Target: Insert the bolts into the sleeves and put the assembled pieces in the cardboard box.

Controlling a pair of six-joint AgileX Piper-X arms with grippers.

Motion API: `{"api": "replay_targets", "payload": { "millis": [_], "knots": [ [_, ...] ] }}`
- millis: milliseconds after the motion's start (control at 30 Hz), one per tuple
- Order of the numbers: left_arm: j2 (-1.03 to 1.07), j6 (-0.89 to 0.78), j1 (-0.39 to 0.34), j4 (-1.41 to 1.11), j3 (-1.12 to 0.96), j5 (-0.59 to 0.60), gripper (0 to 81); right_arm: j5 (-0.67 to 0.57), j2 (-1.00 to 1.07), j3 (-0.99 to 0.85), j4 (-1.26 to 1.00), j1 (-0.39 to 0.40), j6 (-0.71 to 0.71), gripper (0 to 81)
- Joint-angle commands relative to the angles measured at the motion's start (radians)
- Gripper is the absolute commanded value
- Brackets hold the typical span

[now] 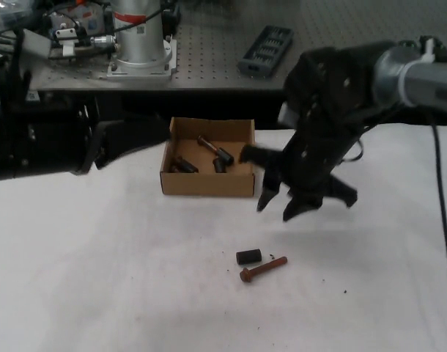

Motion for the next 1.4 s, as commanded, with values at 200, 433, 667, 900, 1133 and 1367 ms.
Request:
{"api": "replay_targets", "payload": {
  "millis": [200, 433, 667, 900, 1133, 1367],
  "knots": [
    [-0.142, 0.054, 0.007, 0.056, -0.007, -0.107, 2.0, 0.101, -0.028, 0.001, 0.016, 0.059, 0.168, 33.4],
    [-0.229, 0.234, 0.007, 0.282, -0.007, -0.201, 2.0, 0.198, -0.049, 0.001, 0.121, 0.071, 0.198, 25.0],
    [-0.267, 0.256, 0.007, 0.395, -0.007, -0.241, 2.0, 0.208, -0.049, 0.001, 0.109, 0.073, 0.307, 24.4],
    [-0.293, 0.258, 0.007, 0.403, -0.007, -0.257, 2.0, 0.199, -0.045, 0.001, 0.101, 0.105, 0.4, 24.4],
    [-0.293, 0.258, 0.007, 0.403, -0.007, -0.258, 2.0, 0.155, -0.044, 0.084, 0.094, 0.143, 0.463, 24.4],
    [-0.293, 0.258, 0.007, 0.403, -0.007, -0.258, 2.0, 0.143, -0.046, 0.143, 0.039, 0.166, 0.489, 24.4]
  ]
}}
